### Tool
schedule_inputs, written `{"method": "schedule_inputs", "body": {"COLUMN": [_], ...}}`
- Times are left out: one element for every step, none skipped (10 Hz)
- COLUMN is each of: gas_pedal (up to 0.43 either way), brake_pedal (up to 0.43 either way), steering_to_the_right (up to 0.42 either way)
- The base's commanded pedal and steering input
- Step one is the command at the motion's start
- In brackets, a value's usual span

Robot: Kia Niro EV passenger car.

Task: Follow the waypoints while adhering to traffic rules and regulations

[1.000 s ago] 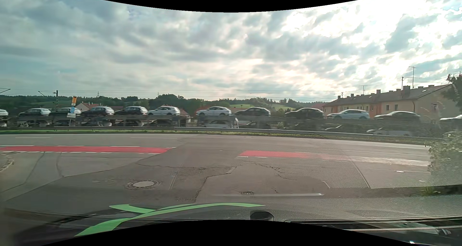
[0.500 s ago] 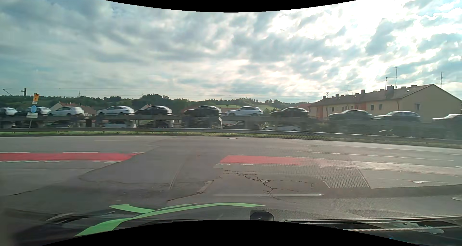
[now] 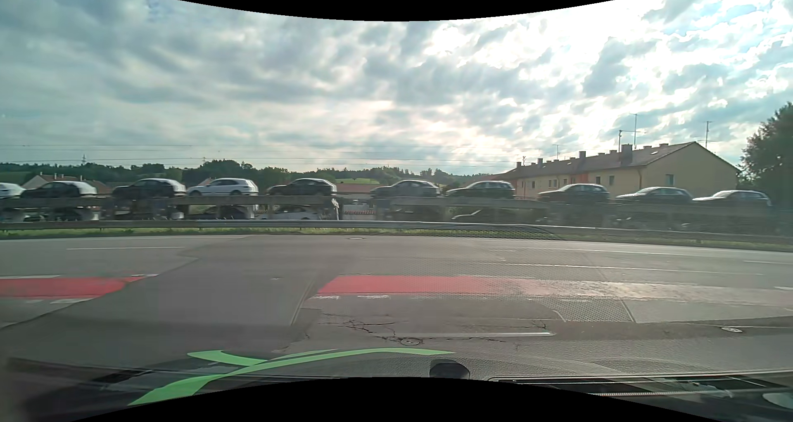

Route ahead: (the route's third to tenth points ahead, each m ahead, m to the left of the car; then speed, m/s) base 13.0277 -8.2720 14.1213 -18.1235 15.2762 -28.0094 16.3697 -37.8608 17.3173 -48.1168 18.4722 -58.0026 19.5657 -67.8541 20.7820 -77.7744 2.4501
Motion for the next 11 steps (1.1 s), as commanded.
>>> {"method": "schedule_inputs", "body": {"gas_pedal": [0.000, 0.000, 0.000, 0.000, 0.000, 0.000, 0.000, 0.000, 0.000, 0.000, 0.000], "brake_pedal": [0.274, 0.238, 0.213, 0.220, 0.207, 0.195, 0.201, 0.220, 0.213, 0.201, 0.195], "steering_to_the_right": [0.346, 0.358, 0.372, 0.384, 0.400, 0.412, 0.426, 0.442, 0.458, 0.475, 0.493]}}
